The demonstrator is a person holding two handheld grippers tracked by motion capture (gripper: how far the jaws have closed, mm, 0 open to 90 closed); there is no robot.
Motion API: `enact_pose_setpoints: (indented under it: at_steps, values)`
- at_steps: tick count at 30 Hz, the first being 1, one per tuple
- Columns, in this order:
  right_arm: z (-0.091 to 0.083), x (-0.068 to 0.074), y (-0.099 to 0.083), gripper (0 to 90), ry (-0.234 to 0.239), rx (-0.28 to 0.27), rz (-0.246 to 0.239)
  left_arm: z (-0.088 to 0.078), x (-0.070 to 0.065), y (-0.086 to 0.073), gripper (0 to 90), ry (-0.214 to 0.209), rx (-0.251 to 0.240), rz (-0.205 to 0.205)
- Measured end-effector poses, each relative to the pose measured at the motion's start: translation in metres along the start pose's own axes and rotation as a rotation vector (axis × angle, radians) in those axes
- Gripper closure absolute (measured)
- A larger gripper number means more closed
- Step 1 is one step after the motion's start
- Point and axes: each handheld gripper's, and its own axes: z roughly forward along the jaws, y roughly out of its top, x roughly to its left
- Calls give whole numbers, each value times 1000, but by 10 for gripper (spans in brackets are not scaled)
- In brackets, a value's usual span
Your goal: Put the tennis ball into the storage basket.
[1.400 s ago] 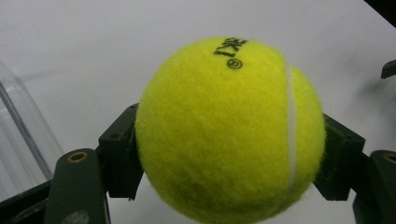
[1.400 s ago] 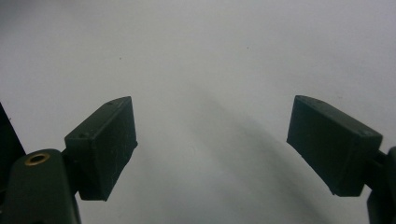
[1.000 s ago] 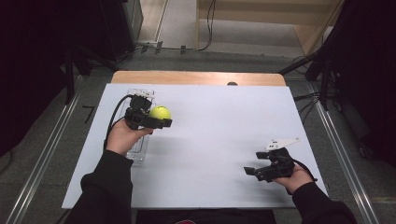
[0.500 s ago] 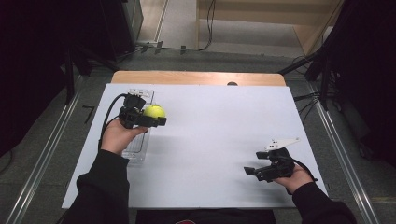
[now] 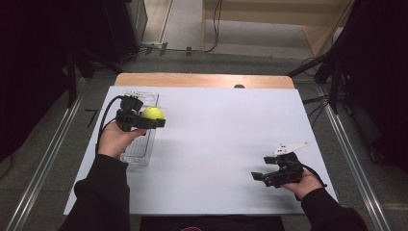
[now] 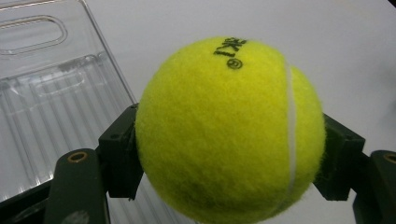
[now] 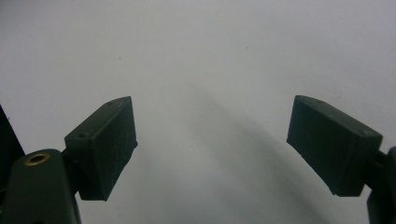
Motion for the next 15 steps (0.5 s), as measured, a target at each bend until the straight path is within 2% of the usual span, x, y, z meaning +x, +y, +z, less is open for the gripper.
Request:
enact_pose_setpoints:
  at_steps: [15]
  values:
    - [0, 0, 0, 137, 1, 0, 0, -9, 15, -4, 261, 34, -17, -44]
